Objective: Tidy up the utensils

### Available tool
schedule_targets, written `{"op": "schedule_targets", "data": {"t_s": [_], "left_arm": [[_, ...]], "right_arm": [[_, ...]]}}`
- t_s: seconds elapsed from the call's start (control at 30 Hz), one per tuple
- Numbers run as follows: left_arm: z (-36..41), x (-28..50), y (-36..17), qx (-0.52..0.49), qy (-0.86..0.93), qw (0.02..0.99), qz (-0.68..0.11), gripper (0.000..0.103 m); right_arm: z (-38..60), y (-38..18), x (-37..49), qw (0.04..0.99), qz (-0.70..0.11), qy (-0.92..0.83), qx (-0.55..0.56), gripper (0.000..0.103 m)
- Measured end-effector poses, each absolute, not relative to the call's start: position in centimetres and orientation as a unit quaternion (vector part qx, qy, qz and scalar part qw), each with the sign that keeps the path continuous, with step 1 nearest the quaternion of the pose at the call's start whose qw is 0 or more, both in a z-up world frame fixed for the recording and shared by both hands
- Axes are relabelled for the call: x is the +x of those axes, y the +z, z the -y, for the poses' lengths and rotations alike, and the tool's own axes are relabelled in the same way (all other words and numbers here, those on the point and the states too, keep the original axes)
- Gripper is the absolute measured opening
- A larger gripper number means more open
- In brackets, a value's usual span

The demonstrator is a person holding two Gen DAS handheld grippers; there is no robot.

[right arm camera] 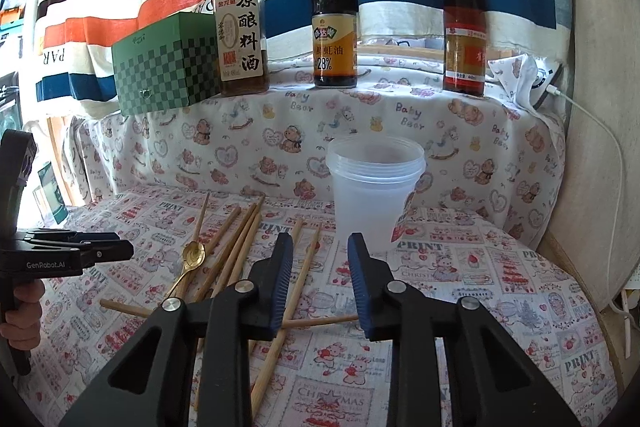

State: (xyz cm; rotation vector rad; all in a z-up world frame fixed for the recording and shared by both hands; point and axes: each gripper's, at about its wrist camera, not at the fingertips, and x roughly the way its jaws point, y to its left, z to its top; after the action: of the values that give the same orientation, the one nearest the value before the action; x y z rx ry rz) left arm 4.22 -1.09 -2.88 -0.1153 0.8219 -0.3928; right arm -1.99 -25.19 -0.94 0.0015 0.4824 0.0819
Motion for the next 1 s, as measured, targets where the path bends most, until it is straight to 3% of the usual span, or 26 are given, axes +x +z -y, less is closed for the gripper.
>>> {"op": "schedule_targets", "data": {"t_s": [0.1,0.23,0.4,0.53,0.77,0.83,1.0], "left_arm": [[2.4,4.7,-2.6,-0.071,-0.206,0.874,-0.435,0.039],[5.0,6.3,-3.0,-0.051,-0.177,0.847,-0.499,0.022],[6.7,8.2,-2.2,-0.066,-0.163,0.848,-0.501,0.022],[7.6,9.2,-2.5,-0.043,-0.139,0.852,-0.503,0.038],[8.0,9.6,-3.7,-0.057,-0.145,0.846,-0.511,0.037],[7.6,9.8,-3.9,-0.064,-0.132,0.848,-0.509,0.025],[6.3,10.7,-5.8,-0.121,-0.148,0.831,-0.522,0.017]], "right_arm": [[26.5,-0.9,-1.5,0.964,-0.259,0.053,0.041,0.027],[27.8,-1.0,-1.1,0.961,-0.266,0.04,0.064,0.027],[28.8,-0.8,-0.9,0.959,-0.27,0.032,0.082,0.027],[29.2,-0.9,-0.9,0.958,-0.271,0.029,0.093,0.027],[29.1,-0.9,-0.8,0.956,-0.277,0.028,0.092,0.027],[29.0,-1.0,-0.8,0.957,-0.275,0.027,0.089,0.027],[28.7,-1.2,-0.7,0.958,-0.276,0.022,0.077,0.027]]}}
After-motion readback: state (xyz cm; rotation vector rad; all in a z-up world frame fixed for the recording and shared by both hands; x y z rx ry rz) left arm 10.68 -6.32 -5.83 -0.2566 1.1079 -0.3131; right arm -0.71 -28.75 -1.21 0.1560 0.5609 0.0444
